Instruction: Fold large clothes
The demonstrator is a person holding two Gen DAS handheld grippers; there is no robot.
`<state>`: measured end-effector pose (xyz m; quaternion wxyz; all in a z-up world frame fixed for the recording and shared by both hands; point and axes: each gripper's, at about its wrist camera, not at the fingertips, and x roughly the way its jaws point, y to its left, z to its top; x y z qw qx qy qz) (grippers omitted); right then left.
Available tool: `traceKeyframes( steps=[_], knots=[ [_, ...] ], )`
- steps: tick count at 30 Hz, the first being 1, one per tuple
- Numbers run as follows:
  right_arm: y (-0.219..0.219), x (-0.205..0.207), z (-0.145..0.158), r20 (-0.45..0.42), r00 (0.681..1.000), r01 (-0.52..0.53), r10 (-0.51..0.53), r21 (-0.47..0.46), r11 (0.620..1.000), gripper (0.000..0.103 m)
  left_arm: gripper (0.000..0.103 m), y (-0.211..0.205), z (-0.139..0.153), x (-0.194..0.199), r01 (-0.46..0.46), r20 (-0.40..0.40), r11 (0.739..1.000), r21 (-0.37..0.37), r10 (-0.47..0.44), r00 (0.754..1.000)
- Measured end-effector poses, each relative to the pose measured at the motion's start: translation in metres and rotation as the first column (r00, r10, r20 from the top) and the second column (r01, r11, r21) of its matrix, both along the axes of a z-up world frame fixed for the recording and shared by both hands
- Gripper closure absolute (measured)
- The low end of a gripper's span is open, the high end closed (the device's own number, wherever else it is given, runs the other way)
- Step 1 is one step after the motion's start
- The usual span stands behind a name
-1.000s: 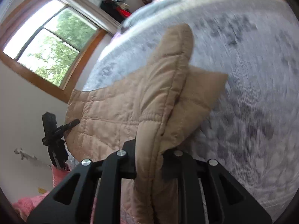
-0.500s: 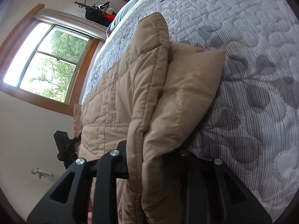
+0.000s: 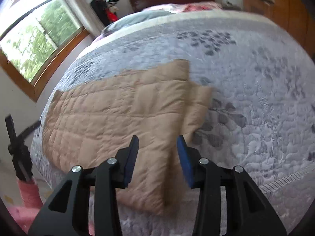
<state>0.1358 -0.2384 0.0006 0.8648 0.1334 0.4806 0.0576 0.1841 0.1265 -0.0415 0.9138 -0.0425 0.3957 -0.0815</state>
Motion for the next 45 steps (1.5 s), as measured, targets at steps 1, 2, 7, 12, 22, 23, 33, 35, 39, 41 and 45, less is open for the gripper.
traceKeyframes(
  steps=[1, 2, 7, 12, 22, 23, 33, 35, 39, 41, 45],
  knots=[
    [0.007, 0.0, 0.0, -0.002, 1.0, -0.022, 0.022, -0.01, 1.0, 0.064, 0.06, -0.01, 0.003, -0.008, 0.023, 0.012, 1.0, 0.005, -0.023, 1.0],
    [0.012, -0.002, -0.001, -0.004, 0.999, -0.038, 0.038, -0.021, 0.999, 0.066, 0.06, -0.016, 0.003, -0.008, 0.04, 0.012, 0.999, 0.008, -0.04, 0.999],
    [0.034, -0.001, -0.011, -0.05, 0.996, -0.083, 0.08, -0.051, 0.995, 0.068, 0.06, -0.05, -0.007, -0.015, 0.096, -0.006, 0.995, 0.032, -0.096, 0.995],
    [0.035, 0.001, -0.026, -0.091, 0.994, -0.066, 0.058, -0.082, 0.994, 0.07, 0.06, -0.066, -0.022, -0.013, 0.084, -0.031, 0.994, 0.076, -0.082, 0.996],
    [0.038, 0.006, -0.055, -0.137, 0.99, -0.027, 0.012, -0.107, 0.994, 0.072, 0.06, -0.073, -0.047, -0.009, 0.077, -0.065, 0.986, 0.15, -0.068, 0.996],
    [0.039, 0.007, -0.058, -0.137, 0.991, -0.024, 0.008, -0.115, 0.993, 0.072, 0.06, -0.074, -0.049, -0.009, 0.078, -0.067, 0.985, 0.151, -0.069, 0.995],
    [0.044, 0.007, -0.07, -0.107, 0.994, -0.002, -0.012, -0.13, 0.992, 0.072, 0.06, -0.075, -0.064, -0.003, 0.088, -0.084, 0.985, 0.146, -0.076, 0.994],
    [0.045, 0.006, -0.07, -0.099, 0.995, 0.0, -0.014, -0.135, 0.991, 0.072, 0.06, -0.076, -0.065, -0.003, 0.086, -0.083, 0.985, 0.147, -0.074, 0.994],
    [0.047, 0.005, -0.071, -0.081, 0.997, 0.004, -0.017, -0.152, 0.988, 0.072, 0.06, -0.077, -0.067, -0.005, 0.083, -0.075, 0.984, 0.155, -0.072, 0.995],
    [0.048, 0.004, -0.072, -0.072, 0.997, 0.008, -0.02, -0.153, 0.988, 0.072, 0.06, -0.077, -0.067, -0.005, 0.082, -0.071, 0.984, 0.155, -0.072, 0.995],
    [0.048, 0.002, -0.072, -0.056, 0.998, 0.016, -0.025, -0.155, 0.988, 0.072, 0.06, -0.076, -0.069, -0.005, 0.079, -0.065, 0.985, 0.152, -0.07, 0.995]
  ],
)
